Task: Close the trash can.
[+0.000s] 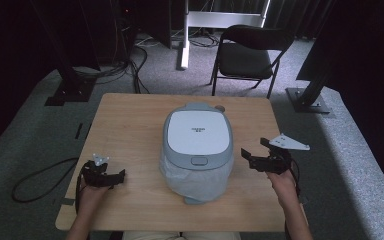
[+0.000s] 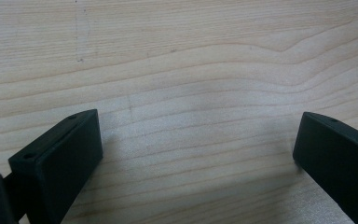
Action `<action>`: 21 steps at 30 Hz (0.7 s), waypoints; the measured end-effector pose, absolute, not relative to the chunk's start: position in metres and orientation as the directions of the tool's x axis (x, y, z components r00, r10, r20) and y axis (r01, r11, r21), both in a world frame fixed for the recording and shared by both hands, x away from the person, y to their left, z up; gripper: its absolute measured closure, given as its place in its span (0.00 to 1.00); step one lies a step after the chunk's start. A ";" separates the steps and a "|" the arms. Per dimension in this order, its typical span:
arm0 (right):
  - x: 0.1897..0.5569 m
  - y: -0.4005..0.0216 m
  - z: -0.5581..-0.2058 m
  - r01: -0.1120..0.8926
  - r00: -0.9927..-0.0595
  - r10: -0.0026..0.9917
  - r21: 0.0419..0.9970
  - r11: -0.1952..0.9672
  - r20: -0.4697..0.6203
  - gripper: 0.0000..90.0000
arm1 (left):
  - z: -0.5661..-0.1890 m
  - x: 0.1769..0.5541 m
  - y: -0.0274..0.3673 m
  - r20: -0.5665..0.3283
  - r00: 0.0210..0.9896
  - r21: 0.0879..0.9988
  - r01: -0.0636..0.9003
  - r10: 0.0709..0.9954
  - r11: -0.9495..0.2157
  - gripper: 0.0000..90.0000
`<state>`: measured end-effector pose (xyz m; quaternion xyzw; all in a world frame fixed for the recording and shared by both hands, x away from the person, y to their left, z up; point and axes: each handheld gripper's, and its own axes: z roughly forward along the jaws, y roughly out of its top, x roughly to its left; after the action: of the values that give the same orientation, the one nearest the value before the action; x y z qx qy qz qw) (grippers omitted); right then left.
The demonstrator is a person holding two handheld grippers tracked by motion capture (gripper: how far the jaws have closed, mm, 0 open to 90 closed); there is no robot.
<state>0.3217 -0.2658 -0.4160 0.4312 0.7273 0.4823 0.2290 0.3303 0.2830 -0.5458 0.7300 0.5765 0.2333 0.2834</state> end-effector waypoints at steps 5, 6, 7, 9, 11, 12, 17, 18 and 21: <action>0.323 -0.274 -0.436 0.443 -0.482 0.870 0.885 0.144 0.099 0.12 | -0.546 0.330 0.283 0.013 0.226 0.683 0.709 0.974 -0.173 0.01; 0.323 -0.276 -0.440 0.447 -0.474 0.875 0.883 0.142 0.099 0.12 | -0.546 0.330 0.283 0.013 0.226 0.683 0.709 0.974 -0.173 0.01; 0.323 -0.277 -0.444 0.454 -0.464 0.880 0.881 0.137 0.102 0.12 | -0.546 0.330 0.283 0.013 0.226 0.683 0.709 0.974 -0.173 0.01; 0.324 -0.281 -0.452 0.467 -0.446 0.889 0.874 0.131 0.105 0.12 | -0.546 0.330 0.283 0.013 0.226 0.683 0.709 0.974 -0.173 0.01; 0.326 -0.284 -0.460 0.483 -0.427 0.898 0.866 0.129 0.105 0.12 | -0.546 0.330 0.283 0.013 0.226 0.683 0.709 0.974 -0.173 0.01; 0.326 -0.286 -0.463 0.492 -0.418 0.902 0.862 0.125 0.108 0.12 | -0.546 0.330 0.283 0.013 0.226 0.683 0.709 0.974 -0.173 0.01; 0.329 -0.296 -0.481 0.525 -0.375 0.919 0.844 0.104 0.121 0.12 | -0.546 0.330 0.283 0.013 0.226 0.683 0.709 0.974 -0.174 0.01; 0.330 -0.298 -0.484 0.532 -0.366 0.922 0.841 0.098 0.124 0.12 | -0.546 0.330 0.283 0.013 0.226 0.683 0.709 0.974 -0.174 0.01; 0.330 -0.305 -0.493 0.541 -0.338 0.933 0.837 0.085 0.124 0.12 | -0.546 0.330 0.283 0.013 0.226 0.683 0.709 0.974 -0.174 0.01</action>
<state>0.3305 -0.3046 -0.4927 0.5269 0.6992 0.4243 0.2312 0.3303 0.2830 -0.5458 0.7299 0.5766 0.2332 0.2835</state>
